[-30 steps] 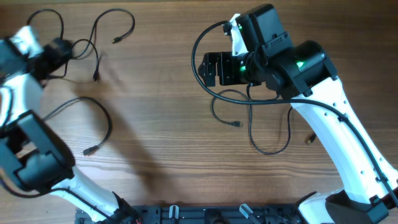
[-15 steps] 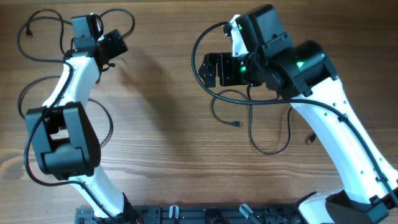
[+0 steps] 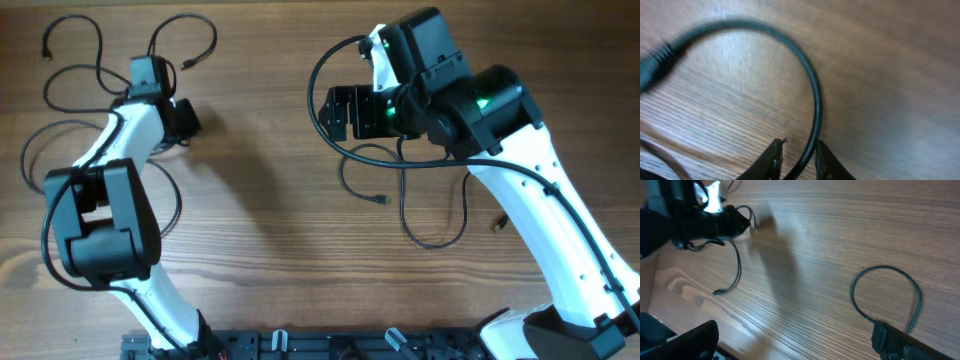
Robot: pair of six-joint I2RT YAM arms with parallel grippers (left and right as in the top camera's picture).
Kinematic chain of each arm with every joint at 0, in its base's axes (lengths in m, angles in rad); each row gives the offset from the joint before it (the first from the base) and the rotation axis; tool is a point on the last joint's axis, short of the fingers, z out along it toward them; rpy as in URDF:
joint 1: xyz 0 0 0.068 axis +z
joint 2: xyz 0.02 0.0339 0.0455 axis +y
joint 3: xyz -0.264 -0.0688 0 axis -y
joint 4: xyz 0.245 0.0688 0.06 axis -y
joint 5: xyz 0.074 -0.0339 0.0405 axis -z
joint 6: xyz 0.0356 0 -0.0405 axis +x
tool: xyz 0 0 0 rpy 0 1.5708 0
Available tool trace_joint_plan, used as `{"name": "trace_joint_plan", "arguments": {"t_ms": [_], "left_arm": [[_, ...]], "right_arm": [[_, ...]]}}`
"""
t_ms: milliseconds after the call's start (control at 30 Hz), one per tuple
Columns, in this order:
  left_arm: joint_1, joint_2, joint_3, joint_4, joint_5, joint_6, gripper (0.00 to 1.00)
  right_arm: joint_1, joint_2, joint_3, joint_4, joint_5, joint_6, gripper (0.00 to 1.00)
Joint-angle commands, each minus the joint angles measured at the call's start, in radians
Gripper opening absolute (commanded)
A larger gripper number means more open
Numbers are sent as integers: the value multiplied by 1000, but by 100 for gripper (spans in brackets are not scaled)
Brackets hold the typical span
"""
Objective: Untangle cables
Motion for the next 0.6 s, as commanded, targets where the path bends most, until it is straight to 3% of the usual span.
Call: {"name": "trace_joint_plan", "arguments": {"t_ms": [0,400,467,533,567], "left_arm": [[35,51,-30,0,-53,5,27],[154,14,25,-11,-45,6,38],[143,-47,44,-10,-37,5,49],[138,-112,54,-10,-35,4,73],[138,-147,54,-8,-29,-10,78]], "right_arm": [[2,9,2,-10,-38,9,100],[2,9,2,-27,-38,10,100],[2,9,2,-27,-38,10,100],[2,9,2,-27,-38,9,100],[2,9,2,-27,-38,9,100]]}}
